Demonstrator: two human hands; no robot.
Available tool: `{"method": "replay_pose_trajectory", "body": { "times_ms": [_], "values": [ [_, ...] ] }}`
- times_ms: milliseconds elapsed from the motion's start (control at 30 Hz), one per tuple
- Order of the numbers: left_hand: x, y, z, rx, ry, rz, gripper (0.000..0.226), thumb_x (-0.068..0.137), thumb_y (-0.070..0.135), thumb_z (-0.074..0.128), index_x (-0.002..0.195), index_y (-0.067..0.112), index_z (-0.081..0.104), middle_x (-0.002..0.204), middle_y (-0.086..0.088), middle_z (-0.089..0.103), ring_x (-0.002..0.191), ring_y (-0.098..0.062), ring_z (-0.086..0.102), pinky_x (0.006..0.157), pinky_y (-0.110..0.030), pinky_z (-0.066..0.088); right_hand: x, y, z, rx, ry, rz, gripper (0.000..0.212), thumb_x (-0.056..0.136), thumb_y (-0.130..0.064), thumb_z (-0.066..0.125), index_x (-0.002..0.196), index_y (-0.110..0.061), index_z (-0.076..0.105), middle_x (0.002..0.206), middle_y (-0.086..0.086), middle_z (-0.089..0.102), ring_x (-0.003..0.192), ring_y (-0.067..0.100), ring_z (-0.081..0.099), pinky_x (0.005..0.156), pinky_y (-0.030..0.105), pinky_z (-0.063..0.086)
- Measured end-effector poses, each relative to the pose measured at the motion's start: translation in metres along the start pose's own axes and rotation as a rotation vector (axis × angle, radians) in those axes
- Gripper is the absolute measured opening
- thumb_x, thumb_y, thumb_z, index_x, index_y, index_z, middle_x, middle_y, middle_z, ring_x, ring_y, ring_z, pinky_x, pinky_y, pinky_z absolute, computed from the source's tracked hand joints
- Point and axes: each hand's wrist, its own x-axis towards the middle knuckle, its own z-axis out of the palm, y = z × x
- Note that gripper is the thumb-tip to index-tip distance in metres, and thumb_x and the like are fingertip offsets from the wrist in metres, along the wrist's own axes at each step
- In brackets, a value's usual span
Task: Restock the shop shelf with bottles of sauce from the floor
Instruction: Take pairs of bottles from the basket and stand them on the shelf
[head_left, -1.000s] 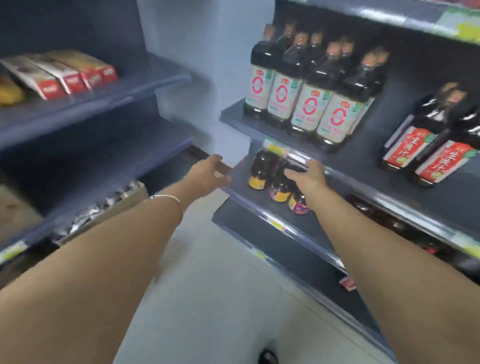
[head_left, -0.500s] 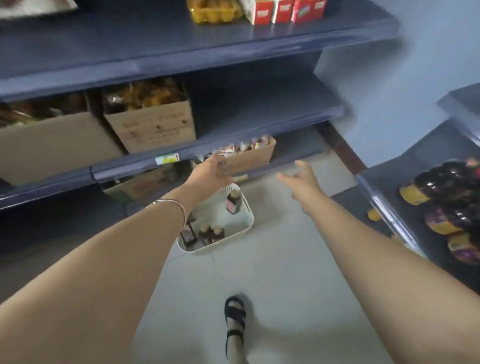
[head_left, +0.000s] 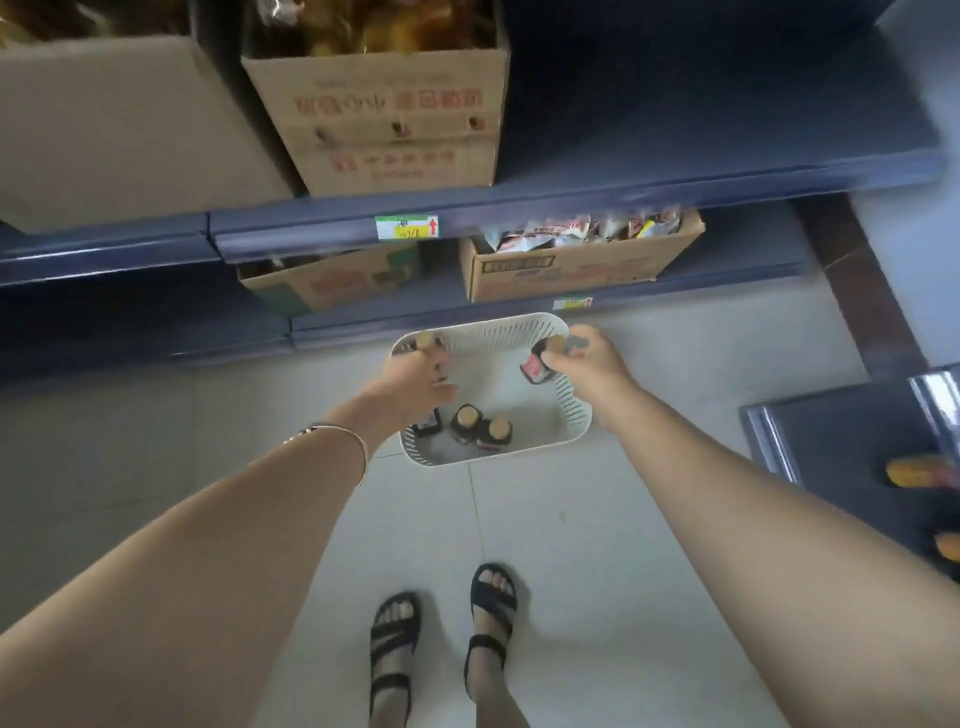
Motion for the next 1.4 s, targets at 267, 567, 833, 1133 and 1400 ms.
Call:
{"method": "replay_pose_trajectory", "body": {
  "times_ms": [267,567,833,1133,1400],
  "values": [
    [0.069,-0.073,0.060,0.076,-0.056,-0.054,0.037,0.088,0.024,0.054,0.125,0.018,0.053,0.122,-0.013,0.060,0.109,-0.033,0.057,0.085,-0.030,0.043,0.064,0.067,0.079,-0.077,-0.063,0.025,0.061,0.082,-0.019,0.070,0.136,-0.009,0.043,0.112,0.001,0.049,0.102,0.016,0.048,0.099,0.034,0.039],
    [0.147,-0.129,0.137,0.085,-0.121,-0.015,0.045,0.086,0.019,0.058,0.129,0.013,0.047,0.126,-0.018,0.055,0.113,-0.032,0.053,0.092,-0.033,0.045,0.114,0.143,0.141,-0.177,-0.085,0.048,0.062,0.085,-0.024,0.067,0.140,-0.017,0.039,0.139,0.014,0.047,0.128,0.029,0.047,0.107,0.035,0.037],
    [0.198,-0.155,0.194,0.069,-0.051,0.023,0.071,0.080,0.017,0.068,0.140,0.014,0.031,0.137,-0.018,0.039,0.126,-0.034,0.042,0.109,-0.041,0.033,0.156,0.197,0.175,-0.502,-0.189,-0.123,0.076,0.073,-0.030,0.076,0.139,-0.023,0.040,0.131,0.011,0.048,0.121,0.030,0.050,0.099,0.037,0.044],
    [0.227,-0.160,0.228,-0.236,-0.017,-0.049,0.076,0.072,0.021,0.076,0.138,0.025,0.037,0.129,-0.007,0.057,0.123,-0.025,0.050,0.094,-0.022,0.035,0.169,0.216,0.167,-0.224,-0.300,-0.197,0.082,0.063,-0.025,0.085,0.131,-0.037,0.042,0.121,-0.009,0.050,0.115,0.011,0.052,0.095,0.025,0.043],
    [0.211,-0.141,0.207,-0.255,0.064,-0.070,0.057,0.075,0.011,0.071,0.128,0.019,0.053,0.116,-0.012,0.066,0.114,-0.026,0.058,0.090,-0.026,0.042,0.167,0.192,0.157,-0.233,-0.069,-0.182,0.022,0.073,-0.010,0.068,0.095,-0.013,0.068,0.091,0.006,0.064,0.084,0.020,0.056,0.069,0.020,0.041]
  ]
}}
